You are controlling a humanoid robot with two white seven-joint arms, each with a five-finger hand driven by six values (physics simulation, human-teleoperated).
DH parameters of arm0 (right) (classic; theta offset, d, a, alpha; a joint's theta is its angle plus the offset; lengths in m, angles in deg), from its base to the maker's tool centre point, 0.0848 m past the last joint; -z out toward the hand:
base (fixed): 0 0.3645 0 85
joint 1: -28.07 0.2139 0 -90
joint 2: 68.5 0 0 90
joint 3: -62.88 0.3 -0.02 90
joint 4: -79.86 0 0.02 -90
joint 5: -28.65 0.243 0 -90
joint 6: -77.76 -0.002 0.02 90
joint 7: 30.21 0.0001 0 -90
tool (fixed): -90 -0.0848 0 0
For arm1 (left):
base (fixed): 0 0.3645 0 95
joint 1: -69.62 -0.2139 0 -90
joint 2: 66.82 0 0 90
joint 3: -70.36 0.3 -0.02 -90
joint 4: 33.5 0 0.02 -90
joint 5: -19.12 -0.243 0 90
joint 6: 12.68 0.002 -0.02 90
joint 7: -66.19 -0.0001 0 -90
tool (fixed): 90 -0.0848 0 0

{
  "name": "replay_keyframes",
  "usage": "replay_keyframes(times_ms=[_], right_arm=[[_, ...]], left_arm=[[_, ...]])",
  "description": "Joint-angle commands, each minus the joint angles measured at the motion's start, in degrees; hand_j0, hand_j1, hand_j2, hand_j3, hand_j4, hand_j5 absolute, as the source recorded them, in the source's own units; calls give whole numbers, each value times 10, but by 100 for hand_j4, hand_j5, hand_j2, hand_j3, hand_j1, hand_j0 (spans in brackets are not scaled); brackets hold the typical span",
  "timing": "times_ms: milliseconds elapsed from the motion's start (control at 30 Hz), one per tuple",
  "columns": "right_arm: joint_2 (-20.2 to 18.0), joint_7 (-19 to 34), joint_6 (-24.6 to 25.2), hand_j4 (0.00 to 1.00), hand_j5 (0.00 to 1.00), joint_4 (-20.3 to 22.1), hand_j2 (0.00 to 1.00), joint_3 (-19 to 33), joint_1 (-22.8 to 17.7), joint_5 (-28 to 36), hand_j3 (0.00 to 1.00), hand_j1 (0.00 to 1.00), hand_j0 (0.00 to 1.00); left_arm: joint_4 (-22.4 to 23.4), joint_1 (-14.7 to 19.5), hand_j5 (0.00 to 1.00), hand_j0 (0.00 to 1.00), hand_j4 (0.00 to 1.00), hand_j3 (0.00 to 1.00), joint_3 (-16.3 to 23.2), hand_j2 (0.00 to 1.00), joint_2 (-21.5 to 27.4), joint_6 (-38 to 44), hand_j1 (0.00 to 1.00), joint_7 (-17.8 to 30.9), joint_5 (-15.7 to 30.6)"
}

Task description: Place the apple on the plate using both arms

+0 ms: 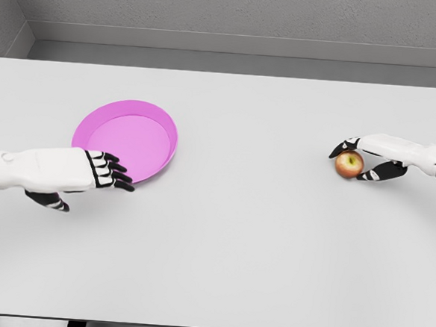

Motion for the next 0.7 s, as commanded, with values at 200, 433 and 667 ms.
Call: replay_keyframes(times_ms=[200, 433, 667], right_arm=[[7, 0, 1, 62, 62, 0, 62, 2, 0, 11, 62, 62, 62], [8, 0, 1, 56, 56, -1, 56, 5, 1, 19, 56, 56, 56], [8, 0, 1, 51, 51, 1, 51, 11, 4, 23, 51, 51, 51]], left_arm=[[0, -1, 100, 100, 100, 100, 0, 100, 1, 1, 100, 0, 3], [0, 0, 100, 100, 100, 100, 0, 100, 0, 1, 100, 0, 3], [0, 0, 100, 100, 100, 100, 0, 100, 0, 1, 100, 0, 3]])
